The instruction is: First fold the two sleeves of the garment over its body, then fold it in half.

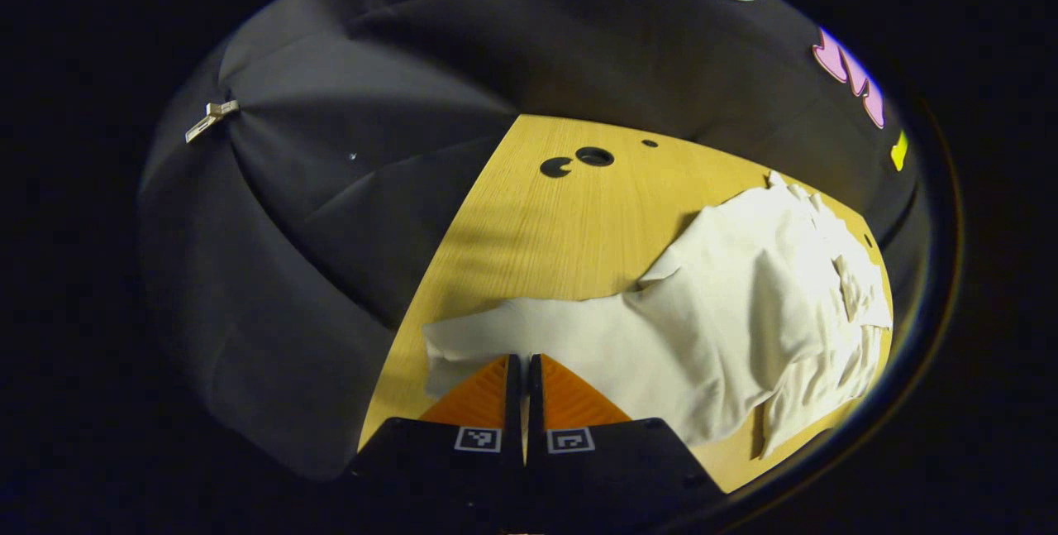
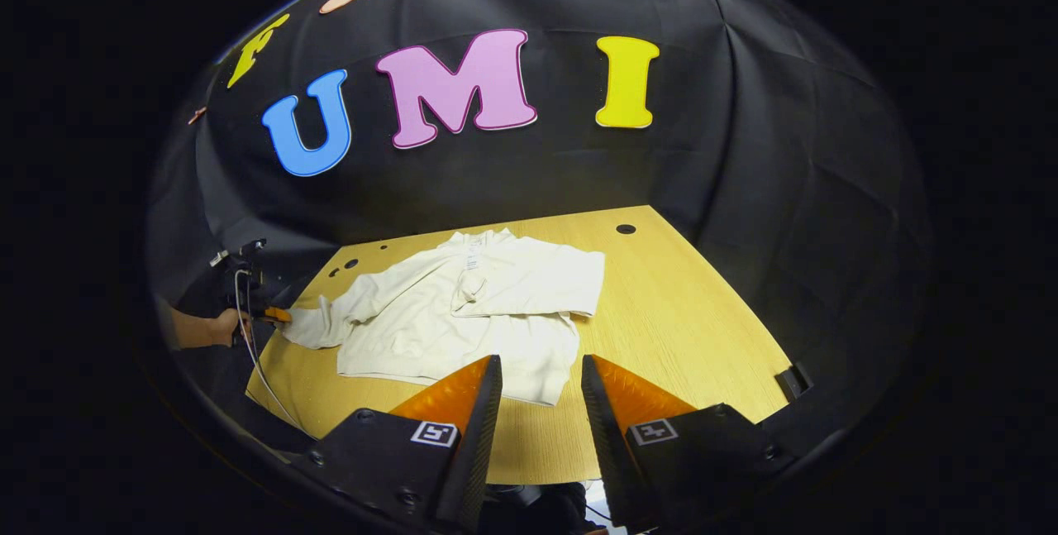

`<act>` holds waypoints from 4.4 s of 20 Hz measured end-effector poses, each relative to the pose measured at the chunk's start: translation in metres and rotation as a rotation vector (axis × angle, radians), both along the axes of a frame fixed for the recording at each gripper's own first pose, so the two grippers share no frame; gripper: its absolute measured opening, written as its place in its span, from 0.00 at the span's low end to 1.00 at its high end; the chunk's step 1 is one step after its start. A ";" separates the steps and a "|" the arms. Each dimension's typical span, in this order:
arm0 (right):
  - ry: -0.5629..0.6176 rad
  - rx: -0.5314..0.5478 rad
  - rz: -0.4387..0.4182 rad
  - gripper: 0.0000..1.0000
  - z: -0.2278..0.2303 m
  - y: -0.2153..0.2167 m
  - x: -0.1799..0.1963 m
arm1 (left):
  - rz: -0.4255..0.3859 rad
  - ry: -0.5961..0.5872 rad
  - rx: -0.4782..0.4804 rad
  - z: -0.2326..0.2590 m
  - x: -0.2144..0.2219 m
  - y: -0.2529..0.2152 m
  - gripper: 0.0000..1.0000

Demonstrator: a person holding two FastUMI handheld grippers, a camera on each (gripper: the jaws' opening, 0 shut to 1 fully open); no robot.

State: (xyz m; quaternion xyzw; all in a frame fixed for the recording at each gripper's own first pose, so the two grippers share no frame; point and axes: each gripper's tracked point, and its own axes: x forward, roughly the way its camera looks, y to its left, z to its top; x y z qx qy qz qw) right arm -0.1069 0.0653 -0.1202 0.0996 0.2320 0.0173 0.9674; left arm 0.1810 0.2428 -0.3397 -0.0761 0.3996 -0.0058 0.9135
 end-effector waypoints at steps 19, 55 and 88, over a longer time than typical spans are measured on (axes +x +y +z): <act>0.027 0.021 0.012 0.61 -0.017 -0.033 0.008 | -0.050 0.059 0.001 0.005 -0.002 -0.023 0.13; 0.033 0.027 0.041 0.61 -0.019 -0.032 0.022 | -0.230 -0.162 0.027 0.101 0.037 -0.123 0.06; 0.068 0.071 -0.118 0.61 -0.049 -0.149 0.000 | -0.804 -0.179 0.043 0.111 0.024 -0.606 0.06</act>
